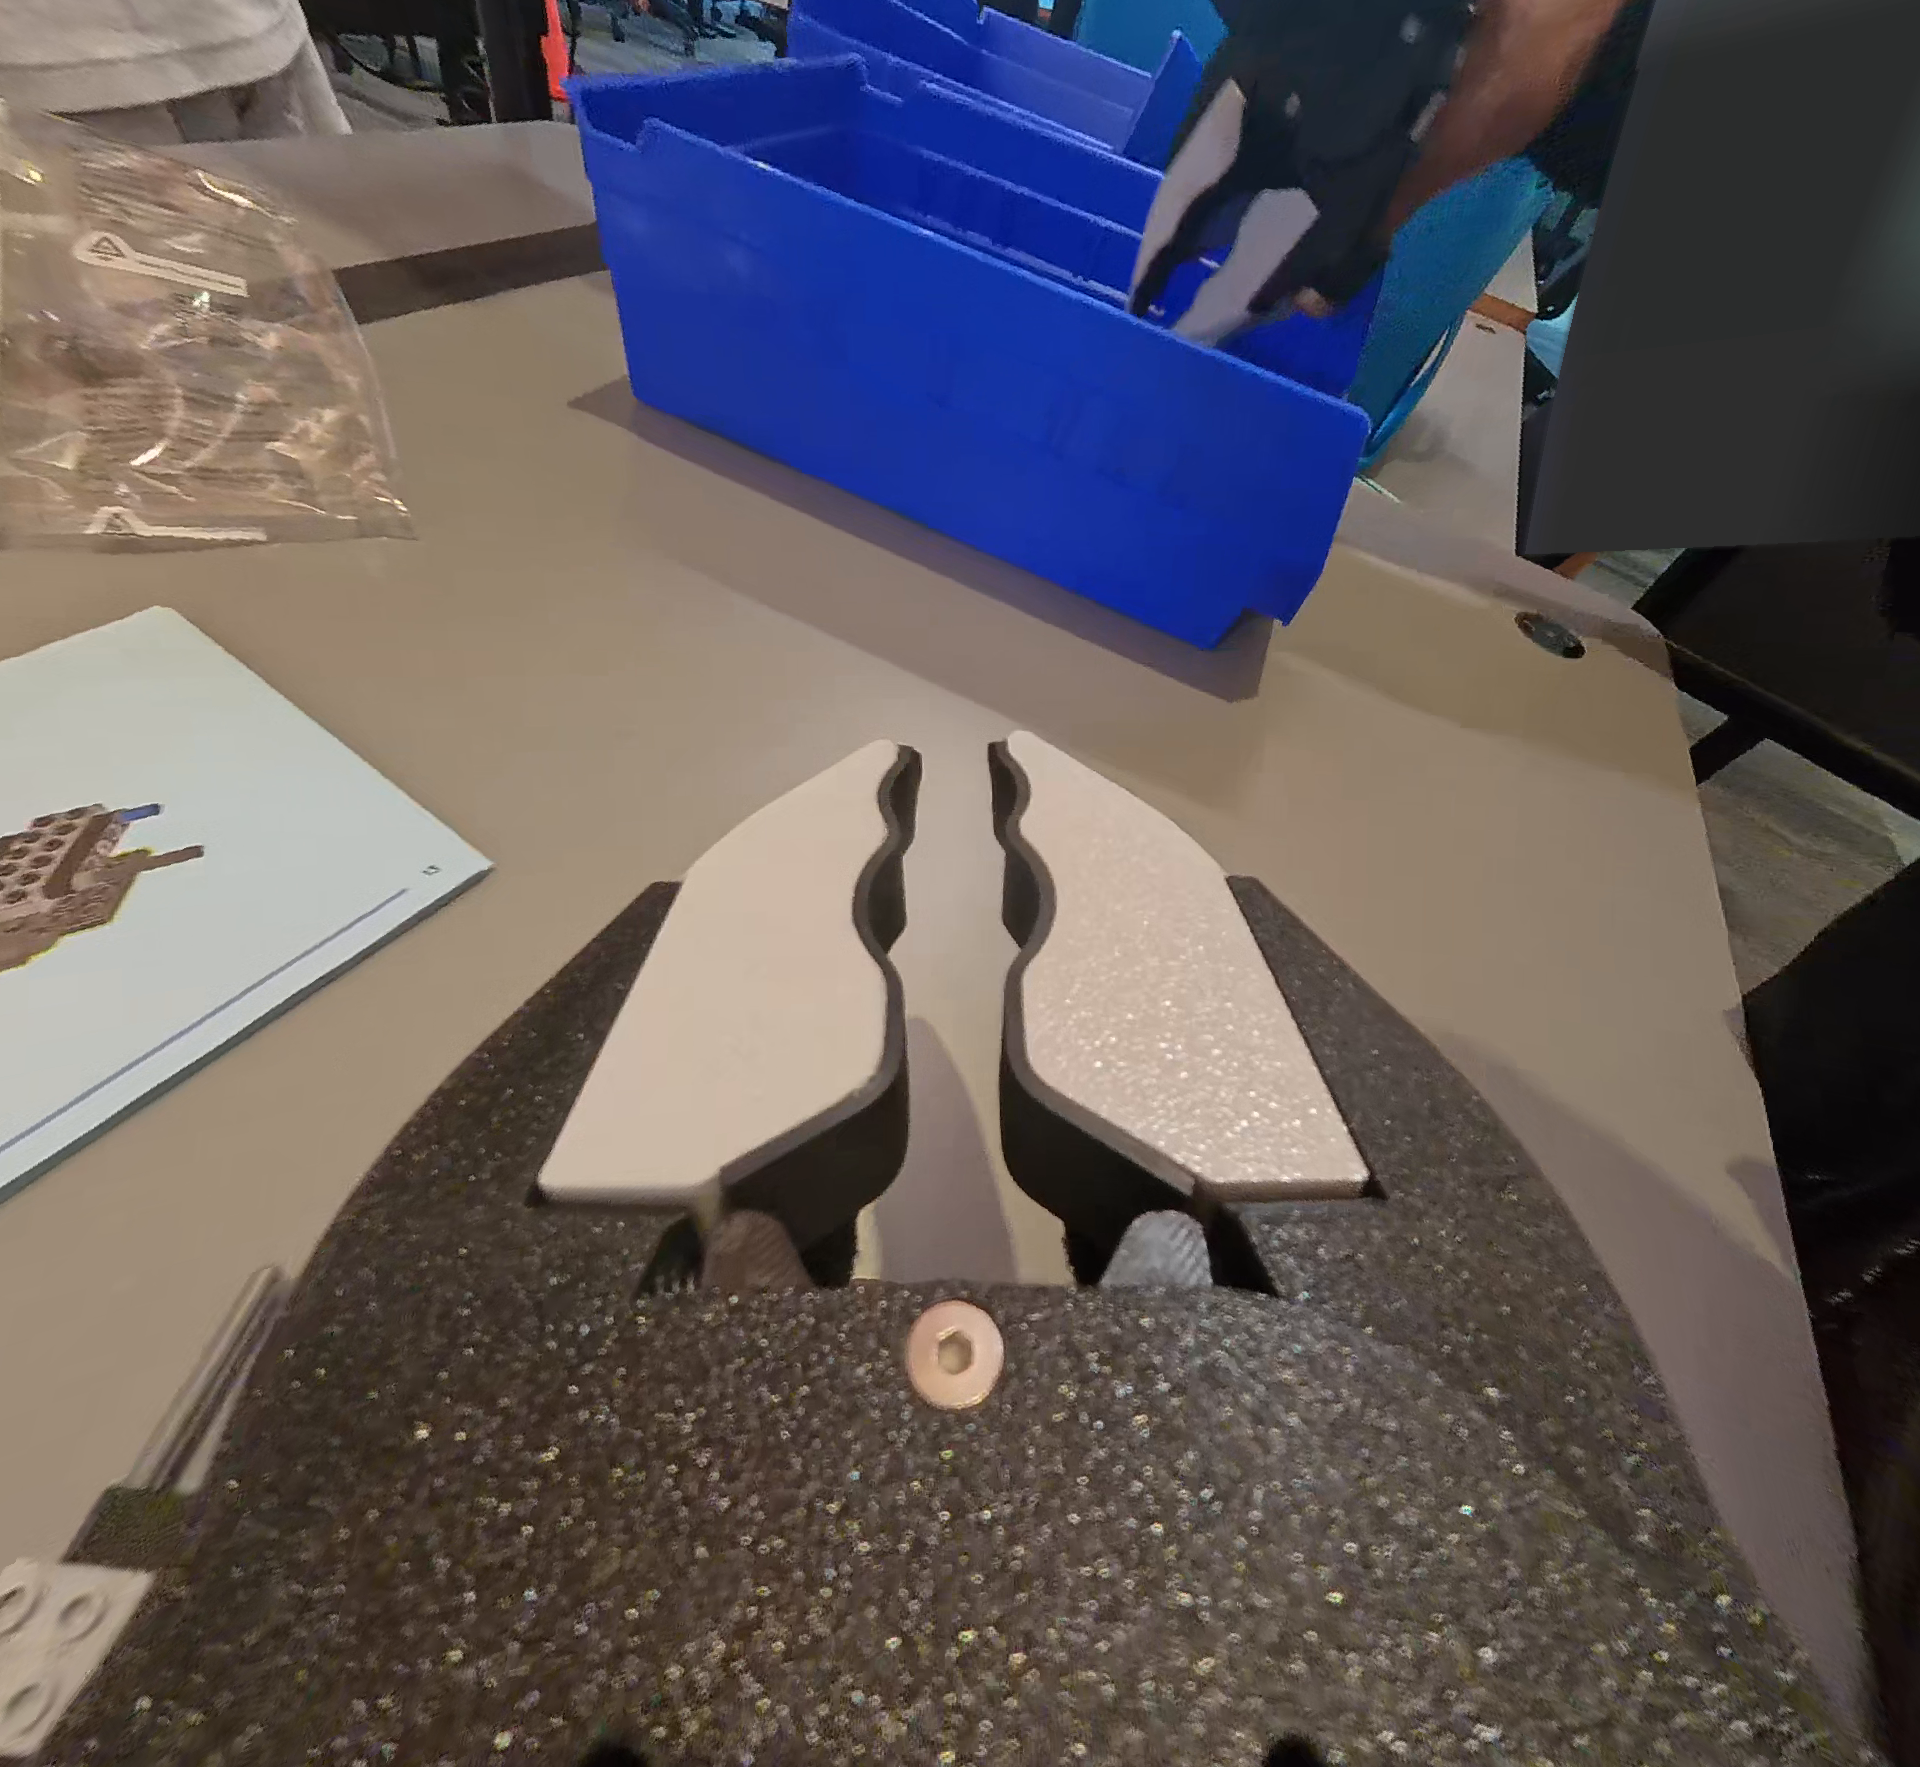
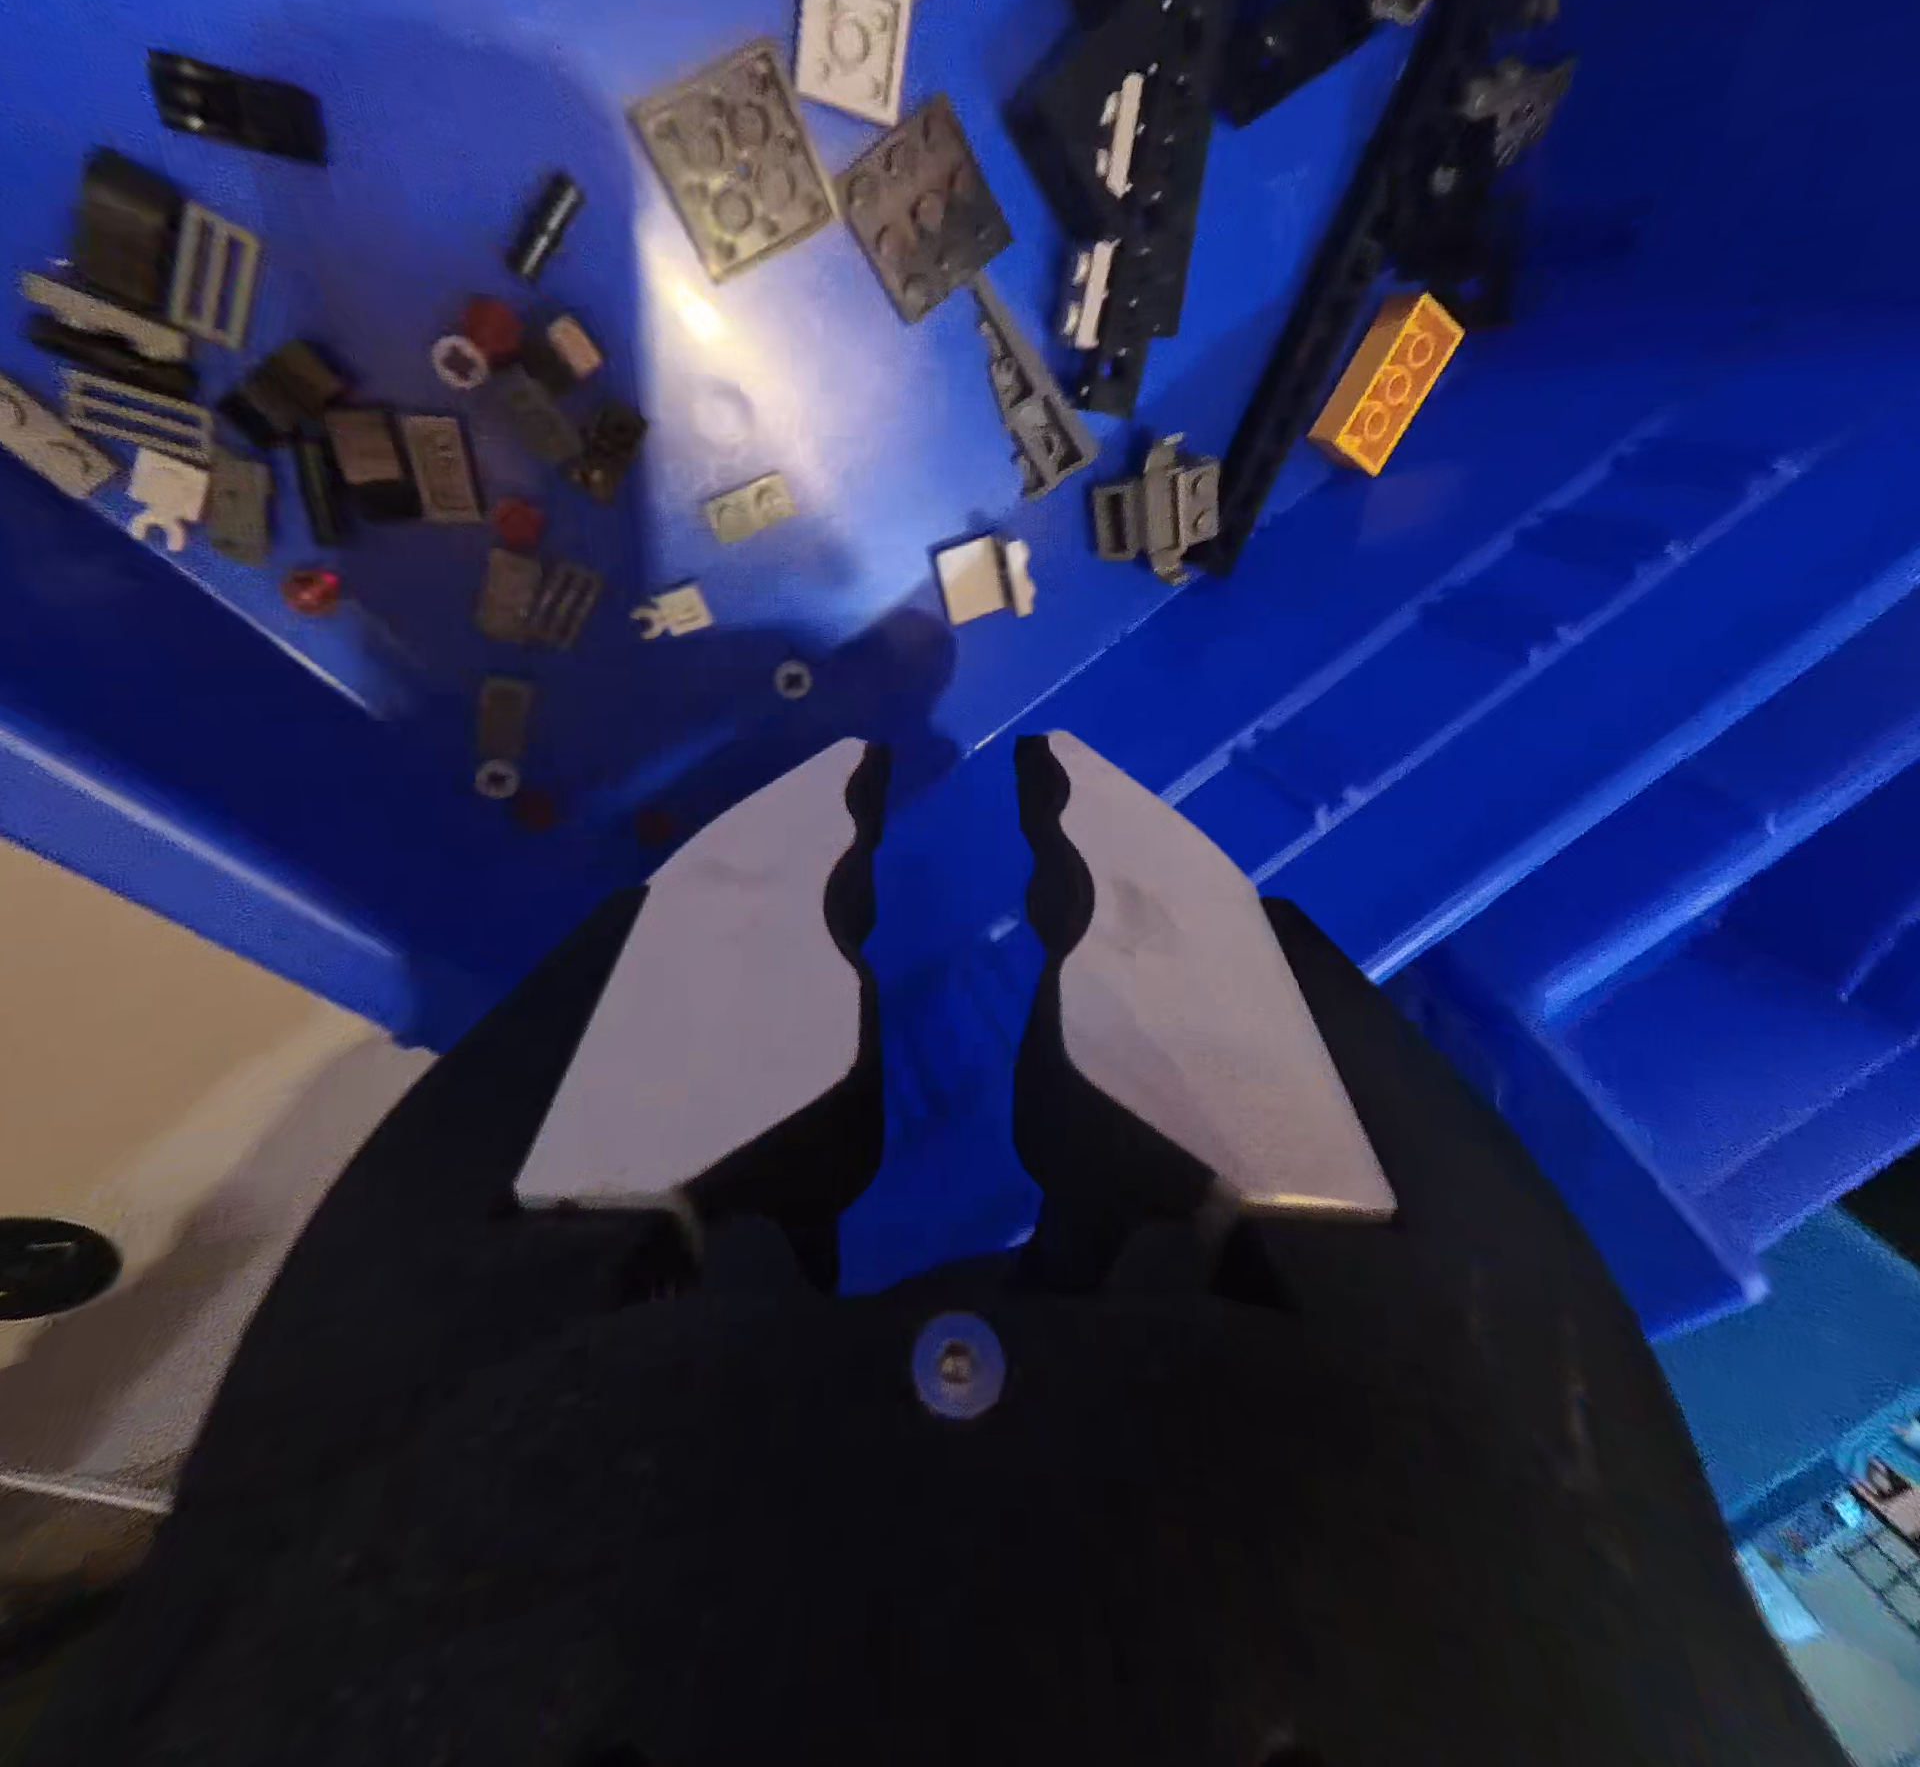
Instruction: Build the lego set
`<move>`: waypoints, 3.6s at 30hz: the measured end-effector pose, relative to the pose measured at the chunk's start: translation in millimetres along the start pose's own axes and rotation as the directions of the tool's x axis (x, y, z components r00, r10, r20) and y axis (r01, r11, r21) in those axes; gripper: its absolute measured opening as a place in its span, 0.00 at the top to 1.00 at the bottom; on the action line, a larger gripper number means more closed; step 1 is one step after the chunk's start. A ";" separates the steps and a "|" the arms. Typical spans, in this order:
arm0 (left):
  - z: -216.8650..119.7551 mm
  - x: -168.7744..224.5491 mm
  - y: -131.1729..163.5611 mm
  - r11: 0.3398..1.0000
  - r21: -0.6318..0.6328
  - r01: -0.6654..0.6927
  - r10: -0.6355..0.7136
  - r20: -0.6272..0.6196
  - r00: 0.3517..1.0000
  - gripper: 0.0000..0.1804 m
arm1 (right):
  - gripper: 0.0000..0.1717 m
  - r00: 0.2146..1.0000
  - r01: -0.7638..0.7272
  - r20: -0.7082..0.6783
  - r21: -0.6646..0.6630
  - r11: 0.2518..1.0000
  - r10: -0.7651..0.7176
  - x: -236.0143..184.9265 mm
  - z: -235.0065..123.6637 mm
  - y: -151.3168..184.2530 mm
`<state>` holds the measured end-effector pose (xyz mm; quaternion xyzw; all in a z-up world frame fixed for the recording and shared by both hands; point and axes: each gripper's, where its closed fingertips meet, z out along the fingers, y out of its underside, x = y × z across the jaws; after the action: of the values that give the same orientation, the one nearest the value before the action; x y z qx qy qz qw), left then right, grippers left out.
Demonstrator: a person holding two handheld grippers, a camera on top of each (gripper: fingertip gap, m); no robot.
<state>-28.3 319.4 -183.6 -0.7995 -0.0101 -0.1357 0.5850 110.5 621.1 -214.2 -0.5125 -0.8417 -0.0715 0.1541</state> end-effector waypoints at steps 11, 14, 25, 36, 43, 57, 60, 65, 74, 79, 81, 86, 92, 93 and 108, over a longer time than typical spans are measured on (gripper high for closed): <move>12.6 0.7 -0.1 0.999 -0.007 0.034 -0.034 -0.007 0.999 0.93 | 0.88 0.989 0.101 0.095 0.158 0.982 -0.117 -28.6 -5.5 -24.2; 12.6 0.9 0.0 0.999 -0.007 0.033 -0.033 -0.008 0.999 0.93 | 0.90 0.974 0.143 0.141 0.222 0.965 -0.177 -57.1 -11.6 -40.4; 11.7 1.5 0.9 1.000 -0.012 0.021 -0.021 -0.003 1.000 0.93 | 0.92 0.934 0.131 0.310 0.167 0.977 -0.178 -84.0 14.8 -55.5; 10.6 0.3 1.8 0.999 -0.017 0.032 -0.032 -0.004 0.999 0.93 | 0.88 0.938 0.035 0.338 0.137 0.990 -0.080 -77.3 19.7 -55.9; 10.4 -0.2 1.5 0.999 -0.016 0.036 -0.036 -0.005 0.999 0.93 | 0.89 0.943 0.032 0.325 0.134 0.990 -0.075 -77.1 22.5 -54.7; 7.7 -2.2 1.3 0.999 -0.010 0.049 -0.049 -0.004 0.999 0.93 | 0.95 0.948 -0.011 0.315 0.194 0.981 -0.052 -77.8 14.1 -58.1; 5.5 -3.6 1.3 0.999 -0.007 0.049 -0.049 0.000 0.999 0.93 | 0.96 0.954 -0.068 0.298 0.317 0.946 -0.031 -75.1 -14.7 -64.8; -2.5 -2.9 -3.0 0.998 0.005 0.058 -0.058 -0.014 0.998 0.93 | 0.96 0.972 -0.137 0.235 0.523 0.841 0.013 -78.1 -85.2 -89.2; -43.8 -20.8 -19.3 0.993 0.101 0.060 -0.063 0.026 0.998 0.93 | 0.96 0.953 -0.129 0.287 0.674 0.727 -0.097 -158.2 -133.7 -206.4; -60.5 -39.1 -8.2 0.990 0.101 0.096 -0.102 0.052 0.993 0.93 | 0.96 0.910 -0.153 0.392 0.623 0.767 -0.138 -221.8 -90.8 -258.4; -65.6 -45.3 -4.8 0.990 0.094 0.102 -0.108 0.057 0.993 0.93 | 0.96 0.913 -0.116 0.380 0.591 0.798 -0.149 -235.0 -71.9 -270.6; -69.5 -51.1 3.5 0.988 0.069 0.138 -0.141 0.038 0.989 0.93 | 0.96 0.919 -0.038 0.346 0.554 0.832 -0.189 -247.9 -47.2 -295.0; -67.7 -50.4 8.7 0.989 0.047 0.142 -0.144 0.038 0.989 0.93 | 0.95 0.912 -0.006 0.350 0.530 0.848 -0.212 -258.1 -27.5 -301.3; -67.8 -51.0 8.7 0.989 0.047 0.138 -0.140 0.042 0.989 0.93 | 0.96 0.912 -0.021 0.356 0.540 0.842 -0.206 -258.0 -28.1 -302.6; -66.8 -54.9 8.8 0.986 0.050 0.160 -0.162 0.048 0.986 0.93 | 0.92 0.914 -0.061 0.369 0.534 0.843 -0.168 -250.0 -25.2 -296.1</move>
<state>-93.3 261.8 -185.8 -0.7857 -0.0930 -0.1613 0.5899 -40.0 266.3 -262.5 -0.4283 -0.8555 0.2681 0.1127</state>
